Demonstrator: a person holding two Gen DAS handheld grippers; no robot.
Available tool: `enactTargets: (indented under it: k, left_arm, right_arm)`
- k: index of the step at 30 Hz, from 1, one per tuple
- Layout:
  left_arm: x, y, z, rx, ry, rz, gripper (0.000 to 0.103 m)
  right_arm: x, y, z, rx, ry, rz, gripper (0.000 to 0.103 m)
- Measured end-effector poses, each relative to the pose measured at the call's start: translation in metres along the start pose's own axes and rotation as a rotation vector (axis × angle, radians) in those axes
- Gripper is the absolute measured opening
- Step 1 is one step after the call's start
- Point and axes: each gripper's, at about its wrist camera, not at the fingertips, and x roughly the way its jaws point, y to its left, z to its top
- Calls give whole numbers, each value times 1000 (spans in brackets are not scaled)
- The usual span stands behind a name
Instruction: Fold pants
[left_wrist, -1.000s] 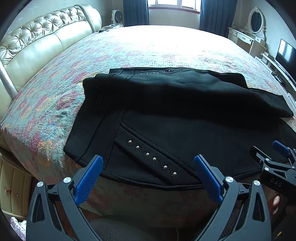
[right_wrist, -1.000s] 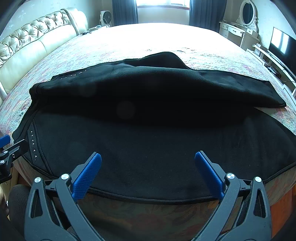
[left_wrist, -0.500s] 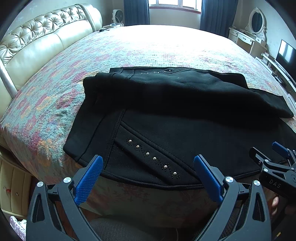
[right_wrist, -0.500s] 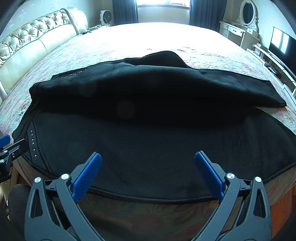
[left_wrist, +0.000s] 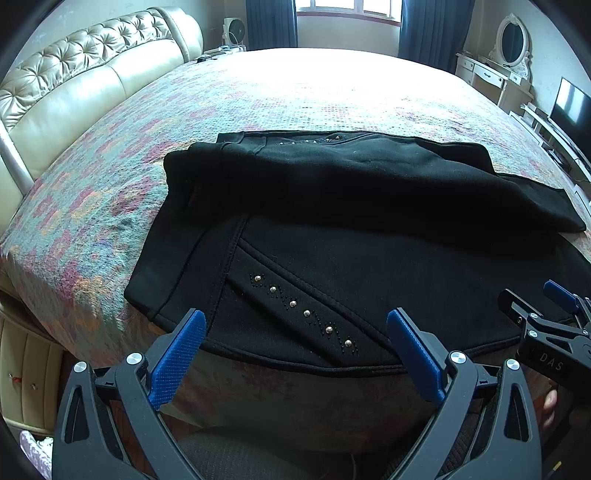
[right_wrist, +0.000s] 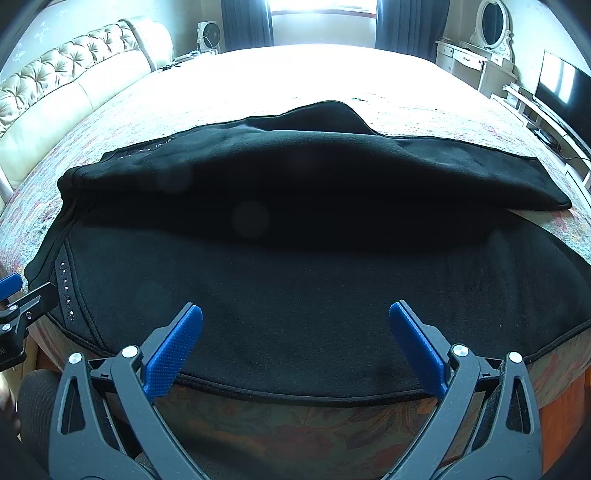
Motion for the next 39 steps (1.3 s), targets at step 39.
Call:
enactTargets:
  k: [39]
  left_arm:
    - [115, 214, 150, -348, 203, -489, 98]
  right_arm:
    - [21, -71, 112, 115, -4, 374, 101]
